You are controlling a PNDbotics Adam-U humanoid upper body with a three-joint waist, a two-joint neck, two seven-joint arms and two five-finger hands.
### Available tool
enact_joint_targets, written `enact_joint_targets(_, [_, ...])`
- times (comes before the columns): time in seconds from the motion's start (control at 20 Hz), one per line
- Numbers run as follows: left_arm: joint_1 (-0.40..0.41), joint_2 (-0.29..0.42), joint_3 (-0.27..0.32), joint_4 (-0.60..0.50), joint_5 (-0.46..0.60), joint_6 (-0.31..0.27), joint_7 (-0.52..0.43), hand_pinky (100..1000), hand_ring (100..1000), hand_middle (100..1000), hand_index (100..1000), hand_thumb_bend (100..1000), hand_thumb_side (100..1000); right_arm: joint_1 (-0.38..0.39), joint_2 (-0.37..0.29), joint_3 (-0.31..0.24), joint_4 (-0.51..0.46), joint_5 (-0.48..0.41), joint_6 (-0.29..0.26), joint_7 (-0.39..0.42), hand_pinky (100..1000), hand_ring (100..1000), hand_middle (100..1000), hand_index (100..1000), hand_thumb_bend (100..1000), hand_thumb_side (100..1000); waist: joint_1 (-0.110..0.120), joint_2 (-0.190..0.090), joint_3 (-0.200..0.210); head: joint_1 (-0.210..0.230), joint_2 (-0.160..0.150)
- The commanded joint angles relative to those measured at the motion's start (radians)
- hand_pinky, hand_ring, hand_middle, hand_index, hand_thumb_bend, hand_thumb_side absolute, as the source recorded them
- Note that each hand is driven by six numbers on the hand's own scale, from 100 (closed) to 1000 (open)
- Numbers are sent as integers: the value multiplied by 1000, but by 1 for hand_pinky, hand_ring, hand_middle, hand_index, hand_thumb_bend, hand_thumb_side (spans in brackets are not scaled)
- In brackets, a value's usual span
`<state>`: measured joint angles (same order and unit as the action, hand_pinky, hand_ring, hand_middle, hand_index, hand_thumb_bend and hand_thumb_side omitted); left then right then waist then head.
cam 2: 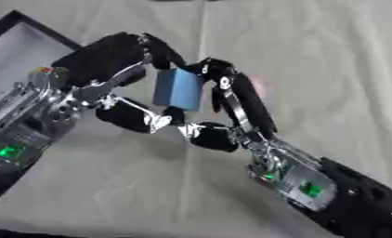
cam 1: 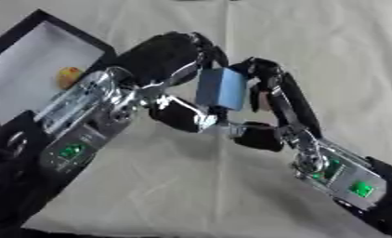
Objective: Pick up the objects with one hand, pass them to the other hand, and then place them into the box on the other side of the table.
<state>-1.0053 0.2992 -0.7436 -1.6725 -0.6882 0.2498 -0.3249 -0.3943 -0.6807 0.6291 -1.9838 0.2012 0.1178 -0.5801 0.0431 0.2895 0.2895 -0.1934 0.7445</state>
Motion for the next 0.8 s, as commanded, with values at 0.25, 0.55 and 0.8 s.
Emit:
enact_joint_targets(0.25, [-17,27,9,-31,-7,9,3,776,625,502,536,100,154,2,-9,-5,-16,-23,12,-11,194,575,546,430,296,100,5,-4,2,-1,-10])
enact_joint_targets(0.55, [-17,24,6,-28,1,2,-12,779,606,471,500,100,150,5,-9,-5,-16,-8,11,-6,193,575,546,431,296,100,3,-4,3,0,-9])
enact_joint_targets(0.8, [-17,23,6,-28,4,-1,-16,775,588,433,454,100,144,7,-11,-5,-16,-5,14,-5,200,581,554,442,342,100,3,-4,4,0,-7])
